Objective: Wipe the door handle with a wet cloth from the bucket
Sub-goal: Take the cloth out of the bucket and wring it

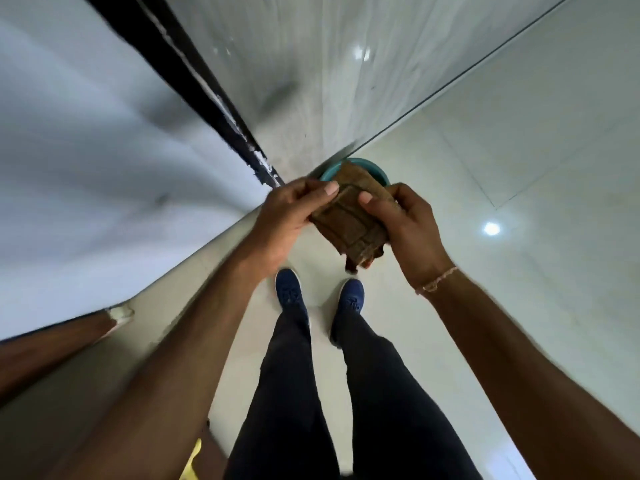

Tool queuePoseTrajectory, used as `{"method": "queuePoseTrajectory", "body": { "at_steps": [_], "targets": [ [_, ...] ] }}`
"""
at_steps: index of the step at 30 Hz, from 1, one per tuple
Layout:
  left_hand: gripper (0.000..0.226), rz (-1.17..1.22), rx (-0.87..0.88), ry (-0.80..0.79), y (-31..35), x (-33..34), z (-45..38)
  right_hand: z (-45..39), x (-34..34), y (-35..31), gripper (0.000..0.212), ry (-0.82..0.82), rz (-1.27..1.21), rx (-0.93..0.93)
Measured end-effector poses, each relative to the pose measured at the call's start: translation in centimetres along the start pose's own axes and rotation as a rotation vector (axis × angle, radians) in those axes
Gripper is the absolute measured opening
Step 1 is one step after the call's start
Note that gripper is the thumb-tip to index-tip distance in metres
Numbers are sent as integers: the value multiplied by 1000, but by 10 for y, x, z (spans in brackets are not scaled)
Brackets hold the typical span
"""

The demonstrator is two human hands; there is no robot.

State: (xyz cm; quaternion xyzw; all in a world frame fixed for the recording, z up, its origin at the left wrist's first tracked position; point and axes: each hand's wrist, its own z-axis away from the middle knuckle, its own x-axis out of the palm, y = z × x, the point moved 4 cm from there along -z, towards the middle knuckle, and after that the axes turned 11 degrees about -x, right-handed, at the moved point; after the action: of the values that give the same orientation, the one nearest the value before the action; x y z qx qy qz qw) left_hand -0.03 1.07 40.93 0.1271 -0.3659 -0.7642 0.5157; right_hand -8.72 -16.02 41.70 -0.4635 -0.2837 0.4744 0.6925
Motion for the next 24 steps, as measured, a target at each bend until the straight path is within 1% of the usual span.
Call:
{"method": "queuePoseTrajectory", "body": {
  "at_steps": [2,4,6,8,10,11,13,14,16,17,18,21,23,24],
  "targets": [
    [15,10,55,55,13,-4,43,18,4,-25,51,-52,51,-15],
    [4,30,78,125,20,-11,85,34,12,-45,47,-132,105,-42],
    [12,43,87,242,22,-20,121,49,24,-60,40,-214,240,-128],
    [16,67,89,370,16,-33,156,66,42,-71,37,-250,478,-305],
    [17,98,91,469,8,-45,184,86,63,-83,37,-241,668,-558],
    [16,125,93,516,3,-54,199,100,77,-89,37,-255,720,-698],
    [16,191,103,592,-7,-70,228,131,113,-100,35,-364,751,-910],
    [19,228,117,623,-12,-79,243,147,132,-104,38,-450,749,-970],
    [25,278,140,681,-21,-97,271,173,165,-104,53,-592,774,-997],
    [26,296,155,711,-28,-109,286,185,182,-102,57,-629,786,-1003],
    [26,309,161,737,-35,-121,301,197,199,-101,56,-646,793,-1023],
    [20,371,169,804,-60,-158,346,234,247,-99,36,-671,783,-1149],
    [32,433,155,866,-80,-185,378,263,281,-94,31,-697,766,-1228],
    [34,466,153,896,-91,-199,394,276,298,-91,30,-707,765,-1268]
  ]
}}
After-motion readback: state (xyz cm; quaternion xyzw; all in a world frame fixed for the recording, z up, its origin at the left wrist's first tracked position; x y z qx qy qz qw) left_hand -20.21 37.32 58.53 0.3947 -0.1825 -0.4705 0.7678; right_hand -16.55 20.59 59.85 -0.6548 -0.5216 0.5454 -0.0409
